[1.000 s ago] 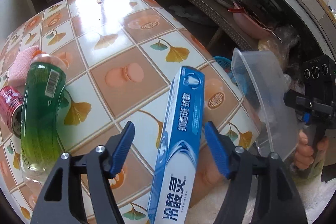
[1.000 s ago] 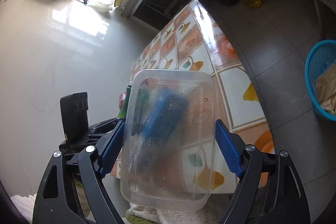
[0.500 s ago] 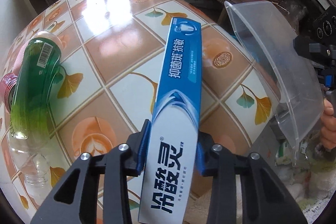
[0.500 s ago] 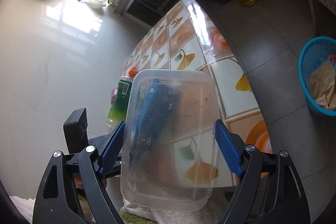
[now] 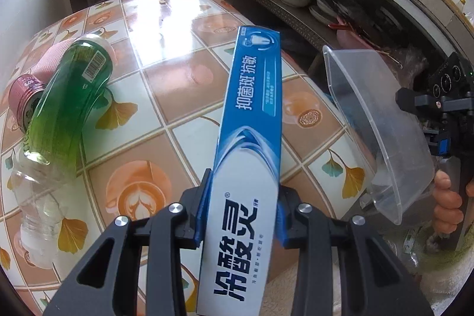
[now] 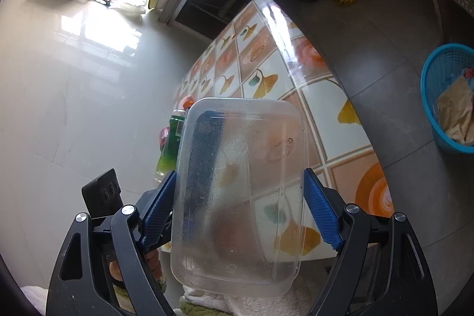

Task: Collect trash
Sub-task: 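Carry the toothpaste box and plastic box with both tools toward the basket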

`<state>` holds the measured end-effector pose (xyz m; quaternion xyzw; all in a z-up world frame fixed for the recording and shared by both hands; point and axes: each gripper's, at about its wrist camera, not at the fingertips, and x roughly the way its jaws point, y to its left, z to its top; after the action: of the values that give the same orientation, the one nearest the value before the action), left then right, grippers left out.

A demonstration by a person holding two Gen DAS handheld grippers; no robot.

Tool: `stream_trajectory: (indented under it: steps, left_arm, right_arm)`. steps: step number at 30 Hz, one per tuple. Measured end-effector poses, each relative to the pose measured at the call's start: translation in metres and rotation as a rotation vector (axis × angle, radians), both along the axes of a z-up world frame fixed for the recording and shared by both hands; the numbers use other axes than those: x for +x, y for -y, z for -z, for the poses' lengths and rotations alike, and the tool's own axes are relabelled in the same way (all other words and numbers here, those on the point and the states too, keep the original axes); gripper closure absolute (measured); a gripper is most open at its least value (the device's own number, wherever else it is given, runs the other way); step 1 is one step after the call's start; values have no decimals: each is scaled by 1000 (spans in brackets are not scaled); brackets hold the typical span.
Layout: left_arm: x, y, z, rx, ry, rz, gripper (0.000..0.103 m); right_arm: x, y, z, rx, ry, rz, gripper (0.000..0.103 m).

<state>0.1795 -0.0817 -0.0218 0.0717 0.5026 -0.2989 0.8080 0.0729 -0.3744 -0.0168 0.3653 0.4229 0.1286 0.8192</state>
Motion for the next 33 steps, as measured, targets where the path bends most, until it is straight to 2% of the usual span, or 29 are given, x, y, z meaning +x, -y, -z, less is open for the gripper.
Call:
stream_trajectory:
  steps: [8, 33]
  left_arm:
    - [3, -7, -6, -44, 23, -48, 69]
    - [2, -24, -20, -115, 65, -84, 69]
  right_arm:
    - [-1, 3, -5, 51, 15, 21, 25]
    - [-9, 1, -19, 54, 39, 35, 25]
